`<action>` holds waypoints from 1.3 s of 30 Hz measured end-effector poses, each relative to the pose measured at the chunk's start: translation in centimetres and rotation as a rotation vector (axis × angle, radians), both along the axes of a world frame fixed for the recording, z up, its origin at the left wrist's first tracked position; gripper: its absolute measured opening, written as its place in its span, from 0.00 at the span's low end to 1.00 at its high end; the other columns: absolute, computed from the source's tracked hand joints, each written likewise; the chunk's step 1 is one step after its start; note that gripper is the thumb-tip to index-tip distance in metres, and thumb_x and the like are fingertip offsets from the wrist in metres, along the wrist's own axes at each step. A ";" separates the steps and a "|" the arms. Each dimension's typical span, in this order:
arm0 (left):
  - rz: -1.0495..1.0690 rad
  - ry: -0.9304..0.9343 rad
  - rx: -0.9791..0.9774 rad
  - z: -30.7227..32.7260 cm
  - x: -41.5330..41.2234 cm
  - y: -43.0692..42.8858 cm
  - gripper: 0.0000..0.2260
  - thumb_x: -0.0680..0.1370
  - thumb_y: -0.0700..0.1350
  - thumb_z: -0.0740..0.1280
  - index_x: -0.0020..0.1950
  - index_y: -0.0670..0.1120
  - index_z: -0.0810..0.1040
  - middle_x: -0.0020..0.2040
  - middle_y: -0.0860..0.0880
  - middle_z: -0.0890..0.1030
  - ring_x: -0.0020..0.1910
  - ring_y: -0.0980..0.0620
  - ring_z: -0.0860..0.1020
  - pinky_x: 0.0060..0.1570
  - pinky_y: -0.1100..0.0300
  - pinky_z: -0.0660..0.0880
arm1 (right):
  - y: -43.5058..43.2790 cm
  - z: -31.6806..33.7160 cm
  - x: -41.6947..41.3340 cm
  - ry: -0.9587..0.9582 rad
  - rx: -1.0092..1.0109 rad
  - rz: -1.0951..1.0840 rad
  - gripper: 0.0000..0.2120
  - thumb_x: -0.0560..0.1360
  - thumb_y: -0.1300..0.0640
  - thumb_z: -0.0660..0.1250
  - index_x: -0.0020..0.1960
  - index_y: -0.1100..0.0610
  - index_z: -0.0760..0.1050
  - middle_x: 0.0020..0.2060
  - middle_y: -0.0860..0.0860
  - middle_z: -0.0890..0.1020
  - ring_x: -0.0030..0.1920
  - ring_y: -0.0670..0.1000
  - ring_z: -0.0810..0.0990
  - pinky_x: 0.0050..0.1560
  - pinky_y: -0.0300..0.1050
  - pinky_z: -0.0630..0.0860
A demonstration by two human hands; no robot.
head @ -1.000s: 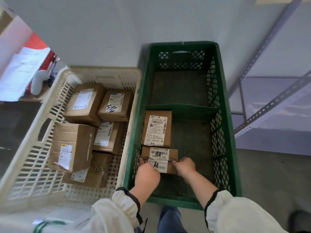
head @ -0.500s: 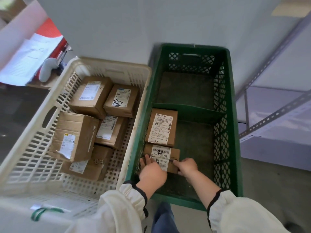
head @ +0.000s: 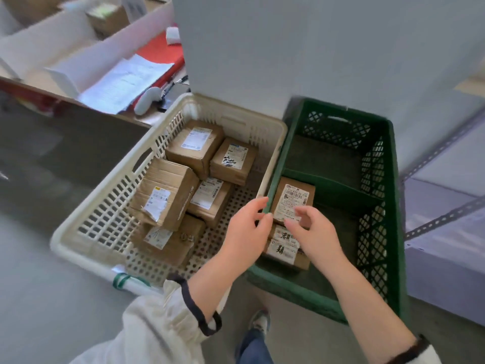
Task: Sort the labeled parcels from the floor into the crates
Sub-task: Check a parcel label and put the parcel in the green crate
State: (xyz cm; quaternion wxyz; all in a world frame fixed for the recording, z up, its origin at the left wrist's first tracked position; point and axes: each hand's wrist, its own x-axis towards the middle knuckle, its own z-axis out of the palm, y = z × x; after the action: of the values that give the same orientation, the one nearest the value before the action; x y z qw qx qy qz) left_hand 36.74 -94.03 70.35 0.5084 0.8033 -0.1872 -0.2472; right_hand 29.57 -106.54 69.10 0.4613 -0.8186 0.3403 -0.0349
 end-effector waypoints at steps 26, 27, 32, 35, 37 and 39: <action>1.779 -0.157 -0.125 3.9 -26.8 71.0 0.08 0.79 0.34 0.61 0.50 0.43 0.78 0.38 0.49 0.79 0.30 0.66 0.76 0.37 0.74 0.72 | 75.0 6.0 -1.7 -0.143 0.121 1.731 0.09 0.75 0.55 0.67 0.55 0.54 0.77 0.51 0.47 0.80 0.44 0.47 0.77 0.35 0.25 0.70; 1.864 -0.156 -0.123 3.5 -28.4 72.2 0.08 0.79 0.33 0.61 0.50 0.42 0.78 0.38 0.48 0.79 0.30 0.66 0.76 0.37 0.73 0.72 | 77.3 5.6 -2.6 -0.128 0.133 1.804 0.09 0.75 0.55 0.67 0.55 0.53 0.77 0.52 0.48 0.80 0.45 0.47 0.78 0.36 0.26 0.70; 2.249 -0.152 -0.139 2.1 -33.7 76.2 0.10 0.79 0.34 0.61 0.44 0.47 0.77 0.36 0.50 0.79 0.28 0.65 0.76 0.39 0.67 0.73 | 86.8 4.4 -5.7 -0.053 0.071 2.175 0.08 0.76 0.54 0.66 0.54 0.52 0.78 0.47 0.43 0.80 0.40 0.40 0.78 0.34 0.22 0.68; 2.428 -0.191 -0.176 1.8 -35.4 77.7 0.10 0.79 0.34 0.61 0.44 0.47 0.77 0.36 0.50 0.79 0.33 0.59 0.78 0.40 0.68 0.74 | 91.4 3.9 -6.4 0.032 -0.012 2.336 0.06 0.76 0.53 0.65 0.52 0.49 0.78 0.46 0.42 0.80 0.42 0.40 0.78 0.36 0.24 0.68; 2.515 -0.170 -0.163 1.0 -36.4 78.5 0.08 0.79 0.35 0.61 0.48 0.45 0.77 0.37 0.49 0.80 0.33 0.62 0.78 0.35 0.74 0.70 | 94.6 3.0 -6.8 0.069 -0.066 2.417 0.07 0.76 0.52 0.65 0.52 0.49 0.78 0.48 0.42 0.81 0.46 0.43 0.79 0.41 0.28 0.69; 2.580 -0.099 -0.132 0.0 -37.2 79.0 0.08 0.79 0.37 0.61 0.51 0.46 0.78 0.40 0.49 0.81 0.36 0.63 0.79 0.35 0.74 0.69 | 97.6 2.1 -7.6 0.111 -0.098 2.467 0.07 0.76 0.52 0.65 0.52 0.50 0.79 0.47 0.42 0.80 0.48 0.43 0.78 0.43 0.32 0.69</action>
State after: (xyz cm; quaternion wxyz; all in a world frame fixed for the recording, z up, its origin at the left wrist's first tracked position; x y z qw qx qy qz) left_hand -0.47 -15.00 70.38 0.4093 0.3842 0.6888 0.4587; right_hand 22.00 -8.97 71.23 0.1396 -0.6087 -0.6417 0.4452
